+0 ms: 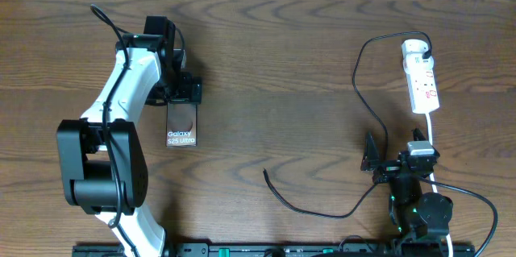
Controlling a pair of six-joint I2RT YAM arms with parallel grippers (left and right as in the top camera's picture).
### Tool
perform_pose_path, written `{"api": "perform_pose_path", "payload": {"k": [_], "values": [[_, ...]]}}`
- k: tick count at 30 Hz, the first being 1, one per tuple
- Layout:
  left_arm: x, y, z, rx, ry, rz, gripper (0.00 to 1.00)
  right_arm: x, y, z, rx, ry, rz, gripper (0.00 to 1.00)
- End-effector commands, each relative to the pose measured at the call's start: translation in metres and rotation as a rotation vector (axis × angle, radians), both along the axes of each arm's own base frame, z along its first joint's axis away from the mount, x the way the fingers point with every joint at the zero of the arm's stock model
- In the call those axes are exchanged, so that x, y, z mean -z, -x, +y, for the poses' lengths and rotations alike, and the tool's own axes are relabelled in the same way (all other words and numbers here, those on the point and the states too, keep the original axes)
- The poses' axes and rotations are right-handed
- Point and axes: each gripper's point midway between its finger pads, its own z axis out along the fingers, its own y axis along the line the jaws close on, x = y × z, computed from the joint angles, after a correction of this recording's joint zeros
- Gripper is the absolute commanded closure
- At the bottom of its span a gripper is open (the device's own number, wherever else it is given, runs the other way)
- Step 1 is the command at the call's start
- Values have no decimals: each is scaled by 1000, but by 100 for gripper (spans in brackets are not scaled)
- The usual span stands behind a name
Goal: Plug charger to phone and switch on socket
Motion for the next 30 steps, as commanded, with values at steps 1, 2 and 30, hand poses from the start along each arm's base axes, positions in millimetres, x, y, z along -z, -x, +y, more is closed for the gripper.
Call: {"api": "perform_pose_path", "payload": {"k": [1,2,30], "values": [[2,4,0,-33,10,22,0,1,0,0,1,8,2,1],[2,5,1,-37,10,26,0,1,0,0,1,8,2,1],[31,21,-4,-36,38,53,0,1,0,0,1,7,1,1]]}}
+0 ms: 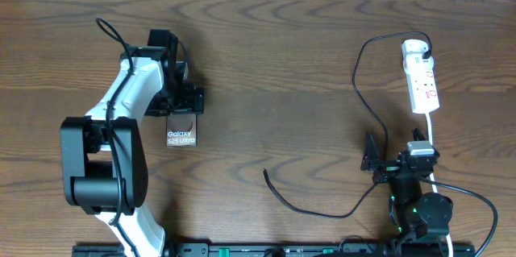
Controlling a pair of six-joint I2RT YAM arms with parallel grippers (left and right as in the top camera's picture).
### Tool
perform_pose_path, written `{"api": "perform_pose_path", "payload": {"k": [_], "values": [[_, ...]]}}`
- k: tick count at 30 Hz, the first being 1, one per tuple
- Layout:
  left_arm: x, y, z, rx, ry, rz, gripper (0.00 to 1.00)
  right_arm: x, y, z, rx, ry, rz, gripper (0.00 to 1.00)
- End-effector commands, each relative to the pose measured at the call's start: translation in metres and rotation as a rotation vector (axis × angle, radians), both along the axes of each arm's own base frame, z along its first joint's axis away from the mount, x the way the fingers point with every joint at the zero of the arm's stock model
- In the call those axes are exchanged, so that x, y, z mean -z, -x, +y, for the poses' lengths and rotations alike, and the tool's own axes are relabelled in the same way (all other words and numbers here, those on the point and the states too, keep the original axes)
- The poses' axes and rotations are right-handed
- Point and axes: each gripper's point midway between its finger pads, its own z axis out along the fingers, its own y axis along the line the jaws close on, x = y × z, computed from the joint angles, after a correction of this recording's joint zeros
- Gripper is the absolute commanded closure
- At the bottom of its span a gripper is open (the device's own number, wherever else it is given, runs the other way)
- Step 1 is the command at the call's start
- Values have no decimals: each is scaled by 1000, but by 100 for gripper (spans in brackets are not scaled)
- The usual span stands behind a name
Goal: Plug charger to phone and switch on socket
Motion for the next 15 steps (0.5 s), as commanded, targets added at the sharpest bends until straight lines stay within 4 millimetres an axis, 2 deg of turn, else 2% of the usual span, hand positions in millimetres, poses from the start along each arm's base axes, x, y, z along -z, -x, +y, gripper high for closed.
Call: {"api": "perform_pose_path", "payload": {"k": [1,8,15], "values": [[5,4,0,-20,9,12,0,1,0,0,1,7,2,1],[17,9,0,-46,10,14,0,1,0,0,1,7,2,1],[17,9,0,-47,10,14,0,1,0,0,1,7,2,1]]}}
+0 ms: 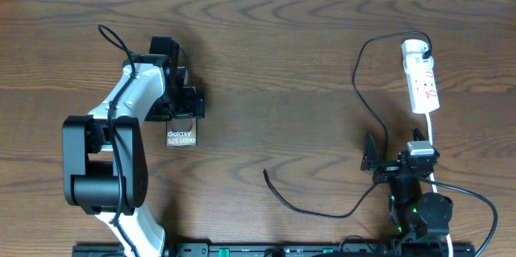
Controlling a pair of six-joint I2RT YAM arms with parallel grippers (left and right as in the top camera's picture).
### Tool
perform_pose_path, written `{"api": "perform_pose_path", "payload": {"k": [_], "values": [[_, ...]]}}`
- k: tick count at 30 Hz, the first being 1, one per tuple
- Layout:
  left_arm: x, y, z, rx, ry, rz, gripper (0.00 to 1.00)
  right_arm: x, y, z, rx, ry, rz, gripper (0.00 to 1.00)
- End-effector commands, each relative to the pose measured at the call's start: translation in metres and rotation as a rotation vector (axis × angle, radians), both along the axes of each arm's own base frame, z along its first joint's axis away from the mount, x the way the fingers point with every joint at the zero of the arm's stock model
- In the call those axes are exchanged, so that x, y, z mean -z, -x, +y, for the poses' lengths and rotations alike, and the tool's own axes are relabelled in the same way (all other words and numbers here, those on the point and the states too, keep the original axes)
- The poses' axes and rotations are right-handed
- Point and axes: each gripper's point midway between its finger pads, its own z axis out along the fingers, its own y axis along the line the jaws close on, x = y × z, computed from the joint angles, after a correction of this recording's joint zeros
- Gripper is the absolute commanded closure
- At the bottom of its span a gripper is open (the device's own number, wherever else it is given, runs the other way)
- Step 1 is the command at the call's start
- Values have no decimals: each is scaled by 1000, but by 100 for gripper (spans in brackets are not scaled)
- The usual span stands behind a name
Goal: Plug charger to phone and switch on socket
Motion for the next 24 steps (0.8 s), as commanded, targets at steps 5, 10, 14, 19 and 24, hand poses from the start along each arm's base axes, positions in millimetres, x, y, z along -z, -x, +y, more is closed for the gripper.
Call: {"api": "perform_pose_path", "payload": {"k": [5,10,14,19,24], "values": [[5,4,0,-21,10,12,0,1,0,0,1,8,2,1],[13,7,0,-21,9,10,0,1,0,0,1,8,1,1],[13,6,0,-21,10,6,0,1,0,0,1,8,1,1],[13,2,0,-21,10,-10,0,1,0,0,1,7,2,1],[13,-2,0,-21,11,-29,0,1,0,0,1,7,2,1]]}}
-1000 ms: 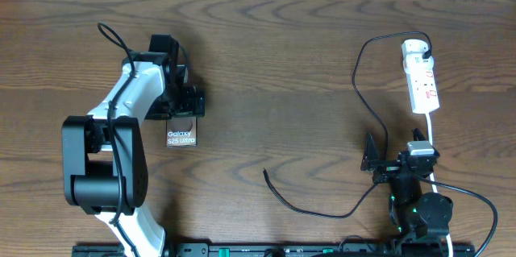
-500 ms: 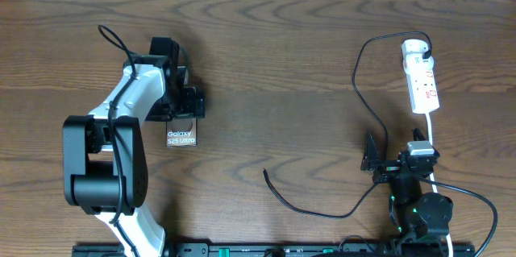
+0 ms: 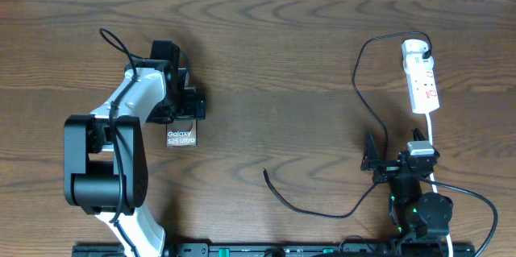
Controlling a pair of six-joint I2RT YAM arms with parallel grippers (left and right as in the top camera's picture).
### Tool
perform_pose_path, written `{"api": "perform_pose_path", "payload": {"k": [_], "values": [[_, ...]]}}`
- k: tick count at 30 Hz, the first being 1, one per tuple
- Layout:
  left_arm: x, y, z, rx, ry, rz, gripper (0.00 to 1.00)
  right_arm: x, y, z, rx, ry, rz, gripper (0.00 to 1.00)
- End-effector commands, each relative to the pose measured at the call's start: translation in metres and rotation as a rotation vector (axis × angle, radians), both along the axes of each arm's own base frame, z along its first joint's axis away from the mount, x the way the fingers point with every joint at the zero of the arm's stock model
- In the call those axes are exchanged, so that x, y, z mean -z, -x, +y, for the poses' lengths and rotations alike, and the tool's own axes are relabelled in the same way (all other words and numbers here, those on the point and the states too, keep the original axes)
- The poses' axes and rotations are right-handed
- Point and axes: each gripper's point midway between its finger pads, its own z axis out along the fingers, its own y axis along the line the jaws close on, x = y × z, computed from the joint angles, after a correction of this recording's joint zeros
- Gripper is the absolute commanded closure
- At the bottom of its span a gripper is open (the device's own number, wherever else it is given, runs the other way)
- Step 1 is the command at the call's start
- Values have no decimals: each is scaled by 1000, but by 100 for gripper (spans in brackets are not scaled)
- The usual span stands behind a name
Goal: Plug charger to phone and switch on socket
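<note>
A phone [image 3: 181, 134] labelled Galaxy S25 Ultra lies flat on the table at the left. My left gripper [image 3: 189, 107] sits over its far end and hides that part; its fingers look spread to either side of the phone. A black charger cable [image 3: 322, 213] runs from a plug in the white power strip [image 3: 422, 80] down past my right gripper [image 3: 369, 156], and its free end [image 3: 267, 173] lies on the table centre. The right gripper rests open near the front edge, holding nothing.
The power strip's white lead [image 3: 433, 140] runs down beside the right arm's base [image 3: 419, 209]. The left arm [image 3: 121, 128] stretches from the front left towards the phone. The wooden table [image 3: 274, 64] fills the view.
The left gripper has shifted very slightly over the phone's far end. Phone, cable, power strip and right arm are as they were.
At first the left gripper hovered just beyond the phone's far end, with the whole phone showing. Then it stood lower in the view and covered the phone's upper part. It stays there now, while the phone and the right arm have kept their places.
</note>
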Motion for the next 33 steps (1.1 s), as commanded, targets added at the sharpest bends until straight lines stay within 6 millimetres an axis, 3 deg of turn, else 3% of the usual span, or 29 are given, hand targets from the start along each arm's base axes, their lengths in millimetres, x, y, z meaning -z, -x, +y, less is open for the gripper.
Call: {"api": "perform_pose_path", "payload": {"k": [1,33], "values": [[2,0,0,-20,10,2,0,1,0,0,1,8,2,1],[6,5,-1,-15,5,16,0,1,0,0,1,7,2,1]]}}
